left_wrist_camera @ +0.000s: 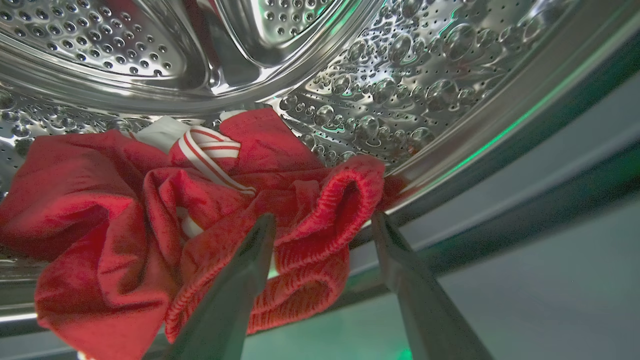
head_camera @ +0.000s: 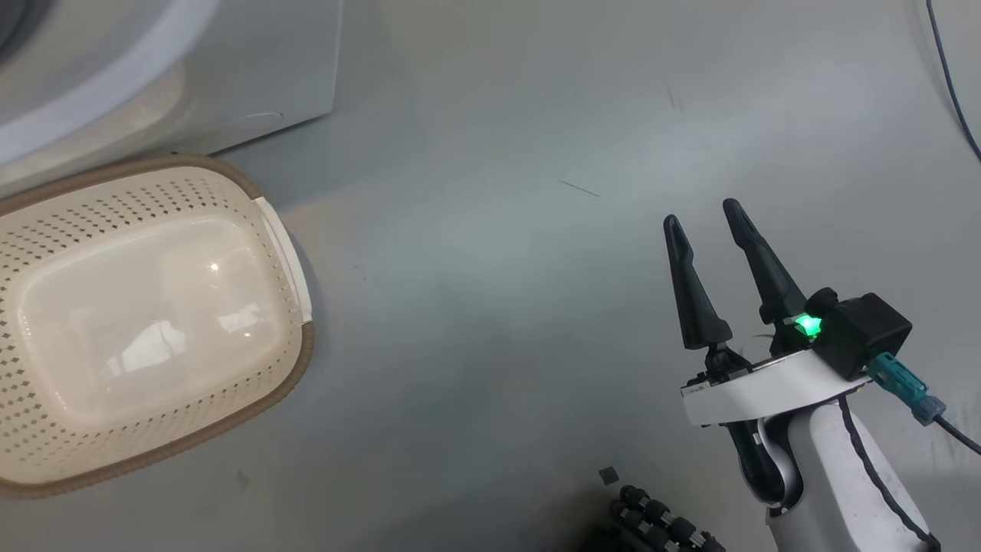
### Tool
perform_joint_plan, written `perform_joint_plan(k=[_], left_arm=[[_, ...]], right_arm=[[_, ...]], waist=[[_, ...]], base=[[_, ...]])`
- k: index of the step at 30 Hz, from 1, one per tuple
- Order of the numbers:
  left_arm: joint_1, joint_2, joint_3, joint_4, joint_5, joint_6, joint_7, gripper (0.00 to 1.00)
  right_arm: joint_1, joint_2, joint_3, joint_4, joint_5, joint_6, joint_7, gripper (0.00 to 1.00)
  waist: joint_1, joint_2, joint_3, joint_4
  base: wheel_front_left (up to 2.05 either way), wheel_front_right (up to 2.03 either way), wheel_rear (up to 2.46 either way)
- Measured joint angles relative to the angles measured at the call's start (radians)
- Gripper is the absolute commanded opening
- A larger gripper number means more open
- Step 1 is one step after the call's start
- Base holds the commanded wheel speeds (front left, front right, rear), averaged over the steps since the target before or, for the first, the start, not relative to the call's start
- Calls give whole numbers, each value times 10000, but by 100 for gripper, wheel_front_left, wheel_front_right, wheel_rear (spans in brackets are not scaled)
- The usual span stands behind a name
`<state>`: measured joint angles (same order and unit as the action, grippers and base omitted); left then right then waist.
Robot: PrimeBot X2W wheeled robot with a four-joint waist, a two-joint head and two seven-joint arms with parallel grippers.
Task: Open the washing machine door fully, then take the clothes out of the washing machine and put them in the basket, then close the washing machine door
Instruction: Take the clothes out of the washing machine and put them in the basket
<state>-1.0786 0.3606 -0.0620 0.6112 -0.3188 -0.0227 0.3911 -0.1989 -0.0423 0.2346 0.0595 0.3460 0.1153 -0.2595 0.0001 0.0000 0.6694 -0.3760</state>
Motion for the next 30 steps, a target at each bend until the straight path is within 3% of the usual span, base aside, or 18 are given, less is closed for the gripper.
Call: perform_joint_plan(k=[11,12,19,30], left_arm=[[-647,382,-2,575,374,368,485,100],[-815,407,-56,755,481,539,571,0],[-925,384,-182,863,552,527,546,0],[-934,92,-253,872,462,276,-433,0]], right_arm=[[-416,23,165,115,343,59,0,100],[-469,23,167,173,443,59,0,100],[-644,23,140,221,512,59,0,100],[-695,25,-276,290,353,61,0,100]], waist=[[0,0,435,-348],[0,0,484,-412],[0,0,495,-376],[-1,0,291,1]], base=[[0,0,0],[0,0,0],[0,0,0],[0,0,0]])
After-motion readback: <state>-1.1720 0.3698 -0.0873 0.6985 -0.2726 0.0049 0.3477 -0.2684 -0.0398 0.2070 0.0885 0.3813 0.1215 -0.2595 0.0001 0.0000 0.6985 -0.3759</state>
